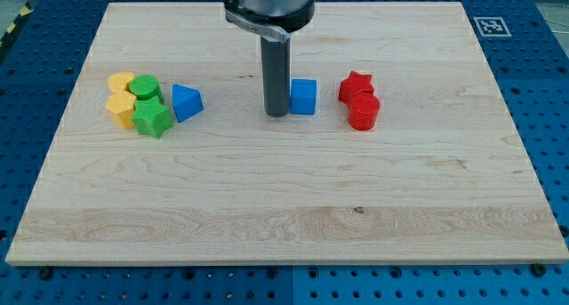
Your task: Separate the red blocks
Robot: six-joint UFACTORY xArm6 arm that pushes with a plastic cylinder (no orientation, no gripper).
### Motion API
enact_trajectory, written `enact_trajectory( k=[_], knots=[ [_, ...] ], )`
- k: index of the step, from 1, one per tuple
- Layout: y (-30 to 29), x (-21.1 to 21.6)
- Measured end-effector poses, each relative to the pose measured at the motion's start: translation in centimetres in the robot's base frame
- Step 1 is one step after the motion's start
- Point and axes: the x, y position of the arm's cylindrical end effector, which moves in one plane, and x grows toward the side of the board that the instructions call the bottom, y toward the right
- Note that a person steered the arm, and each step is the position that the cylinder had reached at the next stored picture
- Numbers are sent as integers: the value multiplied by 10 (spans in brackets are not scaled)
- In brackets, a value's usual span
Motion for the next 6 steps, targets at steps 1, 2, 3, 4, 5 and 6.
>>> enact_trajectory(
  k=[1,2,3,4,5,6],
  knots=[
    [0,21],
    [23,21],
    [33,21],
    [42,20],
    [65,12],
    [67,12]
  ],
)
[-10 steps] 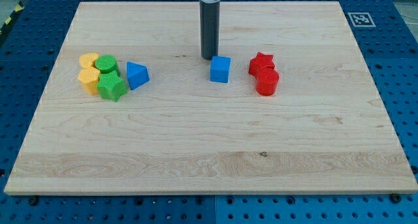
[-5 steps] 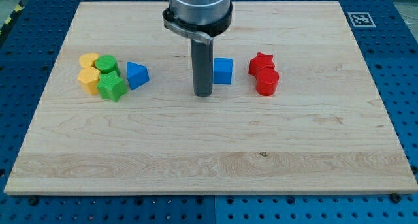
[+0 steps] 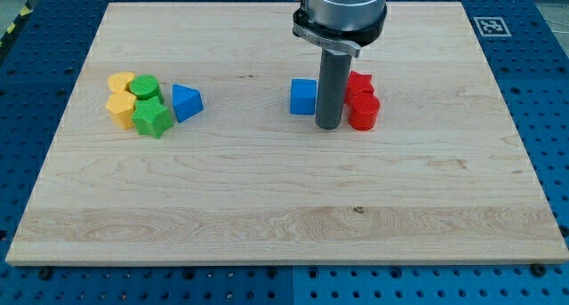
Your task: Separate the red blocks
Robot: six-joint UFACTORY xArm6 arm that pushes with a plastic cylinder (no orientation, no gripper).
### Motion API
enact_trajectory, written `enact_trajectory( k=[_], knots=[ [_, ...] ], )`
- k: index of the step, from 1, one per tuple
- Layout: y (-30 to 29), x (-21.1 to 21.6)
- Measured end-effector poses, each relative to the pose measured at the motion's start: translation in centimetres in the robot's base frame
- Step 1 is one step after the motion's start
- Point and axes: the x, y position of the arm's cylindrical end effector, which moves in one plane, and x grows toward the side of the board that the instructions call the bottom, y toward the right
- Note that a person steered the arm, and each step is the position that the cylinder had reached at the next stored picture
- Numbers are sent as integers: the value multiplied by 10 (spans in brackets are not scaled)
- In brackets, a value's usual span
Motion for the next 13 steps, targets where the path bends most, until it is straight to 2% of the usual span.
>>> enact_trajectory(
  k=[7,9,13],
  knots=[
    [5,-13],
    [50,-13],
    [62,-27]
  ],
)
